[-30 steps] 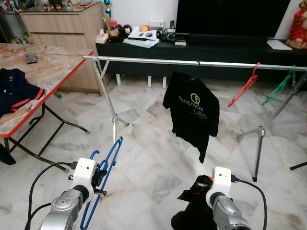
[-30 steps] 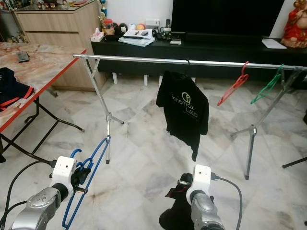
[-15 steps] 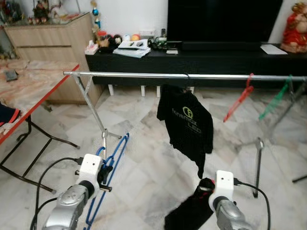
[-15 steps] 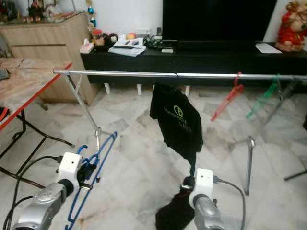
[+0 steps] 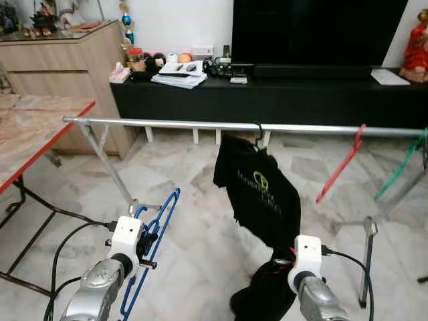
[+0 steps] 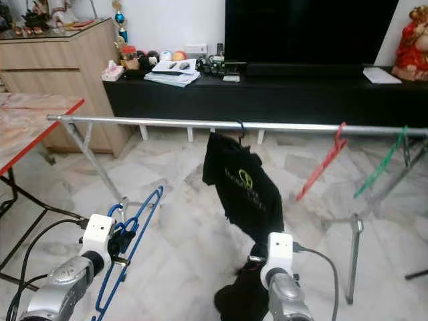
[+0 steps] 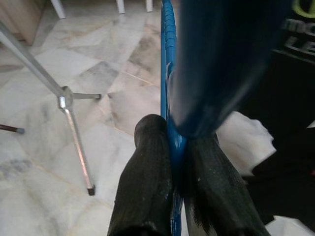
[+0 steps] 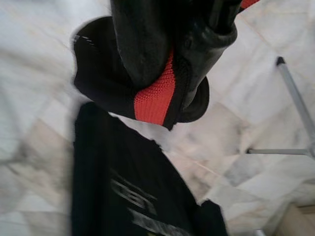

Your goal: Hang hanger

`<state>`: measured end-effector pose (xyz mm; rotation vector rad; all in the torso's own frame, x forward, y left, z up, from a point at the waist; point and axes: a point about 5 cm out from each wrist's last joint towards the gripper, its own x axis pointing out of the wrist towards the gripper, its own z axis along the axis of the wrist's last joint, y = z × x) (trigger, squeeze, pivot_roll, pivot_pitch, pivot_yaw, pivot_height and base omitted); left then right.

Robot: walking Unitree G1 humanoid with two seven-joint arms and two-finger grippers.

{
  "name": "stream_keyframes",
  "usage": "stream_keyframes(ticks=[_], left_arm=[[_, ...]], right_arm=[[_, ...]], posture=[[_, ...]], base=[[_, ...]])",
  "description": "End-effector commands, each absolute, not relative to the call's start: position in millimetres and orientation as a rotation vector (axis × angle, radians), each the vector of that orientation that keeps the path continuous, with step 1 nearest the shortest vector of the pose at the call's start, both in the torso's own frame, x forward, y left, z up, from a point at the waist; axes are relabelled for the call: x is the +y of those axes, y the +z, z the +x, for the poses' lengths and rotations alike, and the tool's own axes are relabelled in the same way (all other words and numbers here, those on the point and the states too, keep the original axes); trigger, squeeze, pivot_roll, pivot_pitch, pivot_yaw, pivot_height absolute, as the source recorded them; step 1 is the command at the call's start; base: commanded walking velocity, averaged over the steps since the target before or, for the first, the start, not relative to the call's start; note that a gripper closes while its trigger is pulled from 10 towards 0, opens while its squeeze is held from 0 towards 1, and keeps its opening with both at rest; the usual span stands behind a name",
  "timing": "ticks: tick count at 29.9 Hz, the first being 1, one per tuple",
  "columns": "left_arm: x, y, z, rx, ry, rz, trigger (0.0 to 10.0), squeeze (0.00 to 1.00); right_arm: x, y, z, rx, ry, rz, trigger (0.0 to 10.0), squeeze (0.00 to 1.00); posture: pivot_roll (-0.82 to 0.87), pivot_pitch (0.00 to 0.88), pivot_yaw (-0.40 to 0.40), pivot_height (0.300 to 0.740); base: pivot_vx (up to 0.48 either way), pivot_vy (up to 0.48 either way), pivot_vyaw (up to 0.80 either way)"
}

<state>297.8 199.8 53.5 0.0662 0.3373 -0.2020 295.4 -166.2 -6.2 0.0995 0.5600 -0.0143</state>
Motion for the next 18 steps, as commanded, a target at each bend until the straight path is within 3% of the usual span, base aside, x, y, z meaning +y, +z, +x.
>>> stream_keyframes(ticks=[1,8,18], left_arm=[[209,58,301,0.332,-0.181,0.09,10.0,0.0],[210,60,305,0.338,-0.192,0.121,10.0,0.0],[198,64,311,0.347,-0.357,0.204,10.0,0.0]], right_arm=[[-154,-7,296,0.565,0.033,0.102,10.0,0.0],[-144,-14,289,0.6,0.08,0.097,10.0,0.0],[-139,-17,285,0.613,0.095,0.099,10.0,0.0]], posture=[[0.06,0.039,0.036,0.74],[0.06,0.045,0.041,0.74],[0.06,0.045,0.044,0.74]], base=[[0.48,0.0,0.0],[0.48,0.0,0.0],[0.0,0.0,0.0]])
